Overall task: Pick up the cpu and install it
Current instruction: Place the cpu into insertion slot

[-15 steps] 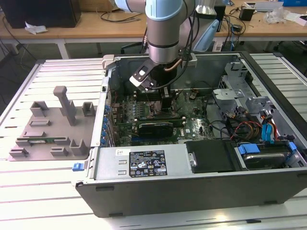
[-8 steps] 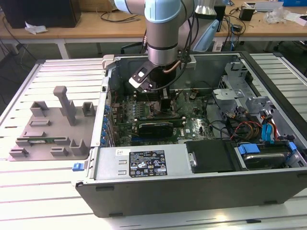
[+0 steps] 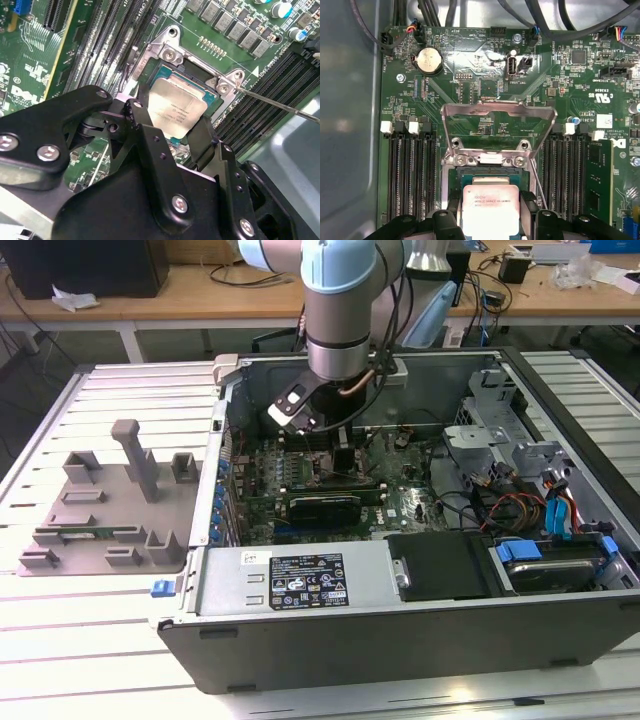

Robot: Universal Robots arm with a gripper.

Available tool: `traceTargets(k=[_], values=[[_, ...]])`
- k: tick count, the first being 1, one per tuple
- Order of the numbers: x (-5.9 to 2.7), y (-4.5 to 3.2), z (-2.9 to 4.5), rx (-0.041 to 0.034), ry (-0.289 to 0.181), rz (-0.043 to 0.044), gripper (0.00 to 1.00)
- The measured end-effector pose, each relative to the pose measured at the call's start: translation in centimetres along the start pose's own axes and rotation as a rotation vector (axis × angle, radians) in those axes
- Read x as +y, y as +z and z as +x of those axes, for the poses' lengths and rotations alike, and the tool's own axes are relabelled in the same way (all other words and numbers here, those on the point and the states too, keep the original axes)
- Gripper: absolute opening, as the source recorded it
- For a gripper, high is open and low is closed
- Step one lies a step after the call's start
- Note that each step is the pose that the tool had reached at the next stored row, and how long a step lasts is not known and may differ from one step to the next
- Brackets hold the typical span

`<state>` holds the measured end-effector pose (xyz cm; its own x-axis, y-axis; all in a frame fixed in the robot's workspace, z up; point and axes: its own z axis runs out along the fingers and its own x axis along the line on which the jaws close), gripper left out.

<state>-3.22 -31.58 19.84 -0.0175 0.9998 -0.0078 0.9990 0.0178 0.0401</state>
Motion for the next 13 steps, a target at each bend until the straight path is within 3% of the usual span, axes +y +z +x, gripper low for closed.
traceTargets(k=[13], values=[[0.17, 0.14, 0.12, -0.0016, 0.033, 0.0001, 0.55]])
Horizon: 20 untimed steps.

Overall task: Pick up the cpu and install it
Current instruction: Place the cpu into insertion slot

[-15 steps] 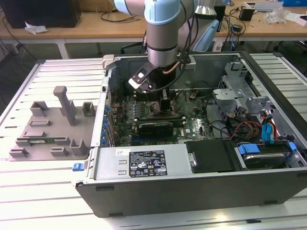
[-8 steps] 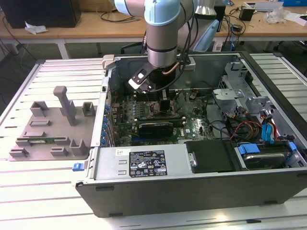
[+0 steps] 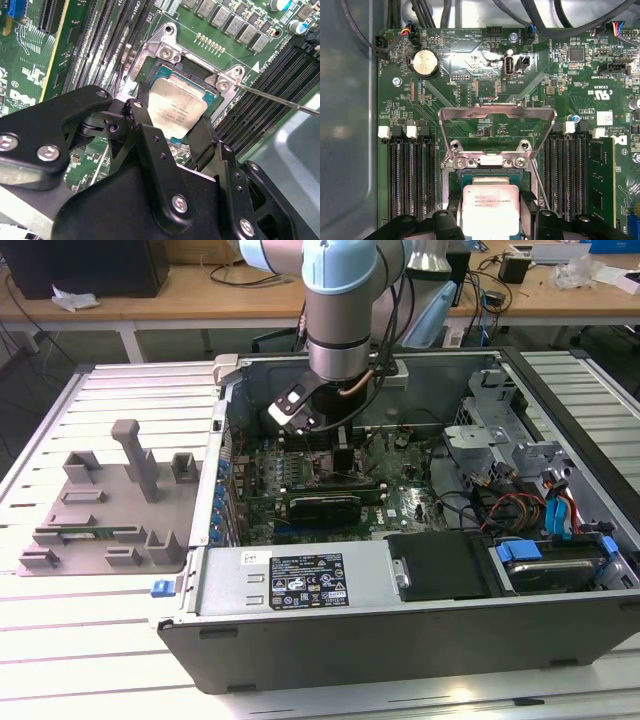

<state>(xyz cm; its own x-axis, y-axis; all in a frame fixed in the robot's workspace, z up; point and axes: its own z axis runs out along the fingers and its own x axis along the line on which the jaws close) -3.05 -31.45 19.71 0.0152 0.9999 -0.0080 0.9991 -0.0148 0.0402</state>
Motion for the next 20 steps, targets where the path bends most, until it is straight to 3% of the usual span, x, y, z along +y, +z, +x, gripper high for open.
traceTargets(k=[7, 20], values=[[0.06, 0.00, 0.05, 0.0014, -0.032, 0.0000, 0.55], [0.05, 0.18, 0.05, 0.0008, -0.033, 0.0000, 0.55]])
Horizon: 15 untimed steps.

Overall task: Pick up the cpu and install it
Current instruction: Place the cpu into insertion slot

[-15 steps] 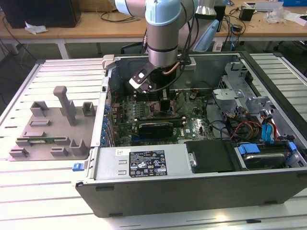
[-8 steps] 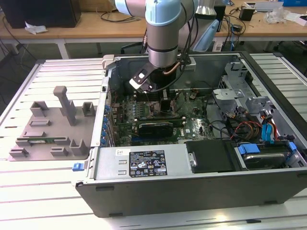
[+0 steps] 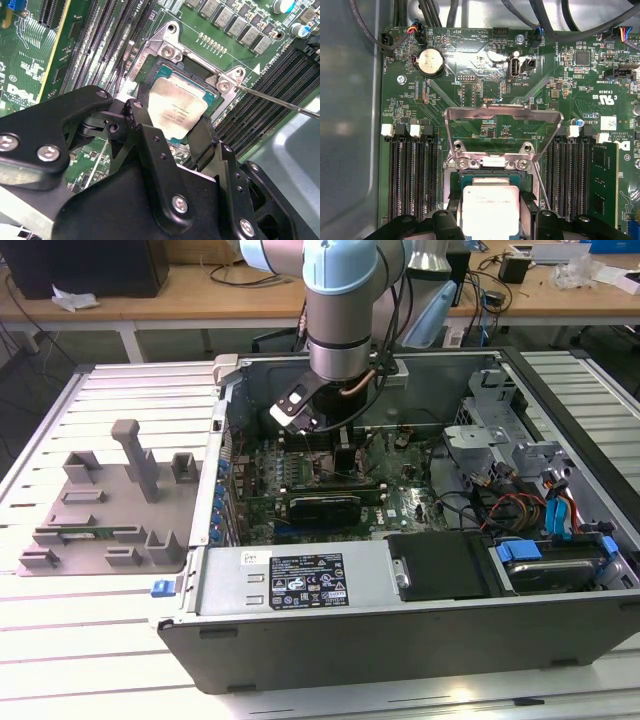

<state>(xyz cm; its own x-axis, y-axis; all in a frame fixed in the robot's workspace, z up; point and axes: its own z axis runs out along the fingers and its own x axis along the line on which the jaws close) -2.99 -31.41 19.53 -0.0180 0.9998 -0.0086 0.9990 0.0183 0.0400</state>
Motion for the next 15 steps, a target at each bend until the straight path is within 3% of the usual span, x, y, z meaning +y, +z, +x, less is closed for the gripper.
traceTargets(k=[3, 4, 15], values=[[0.01, 0.04, 0.02, 0.0005, 0.000, -0.0006, 0.55], [0.00, 0.00, 0.00, -0.0003, 0.000, 0.0000, 0.62], [0.02, -0.40, 0.00, -0.0033, 0.000, 0.0000, 0.62]])
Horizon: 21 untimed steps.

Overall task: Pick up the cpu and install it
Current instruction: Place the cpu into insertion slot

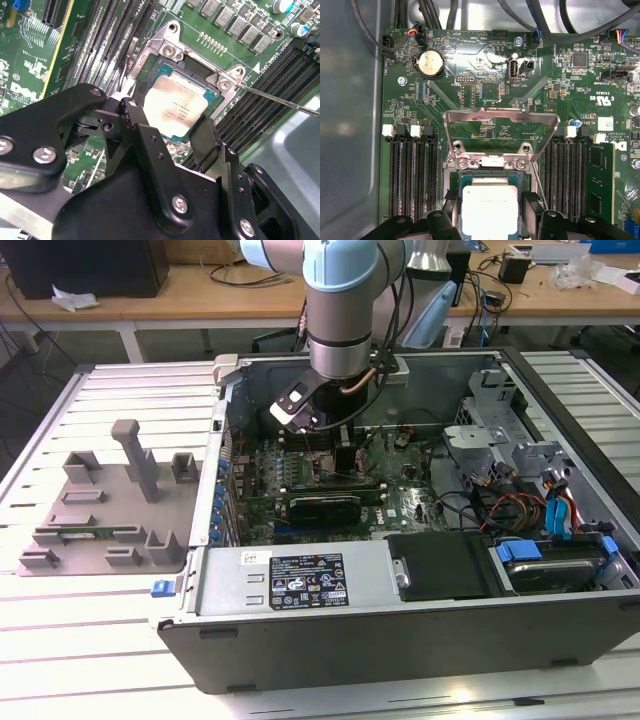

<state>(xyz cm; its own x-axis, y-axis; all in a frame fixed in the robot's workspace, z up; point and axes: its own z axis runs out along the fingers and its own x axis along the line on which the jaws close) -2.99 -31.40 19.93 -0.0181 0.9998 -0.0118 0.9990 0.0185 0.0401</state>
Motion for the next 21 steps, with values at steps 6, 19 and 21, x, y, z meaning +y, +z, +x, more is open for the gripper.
traceTargets(k=[6, 19, 21], values=[[0.00, 0.00, 0.00, -0.0008, 0.000, 0.0001, 0.53], [0.00, 0.00, 0.00, -0.0013, 0.000, 0.0001, 0.61], [0.02, -0.45, 0.00, -0.0013, 0.000, 0.0001, 0.61]])
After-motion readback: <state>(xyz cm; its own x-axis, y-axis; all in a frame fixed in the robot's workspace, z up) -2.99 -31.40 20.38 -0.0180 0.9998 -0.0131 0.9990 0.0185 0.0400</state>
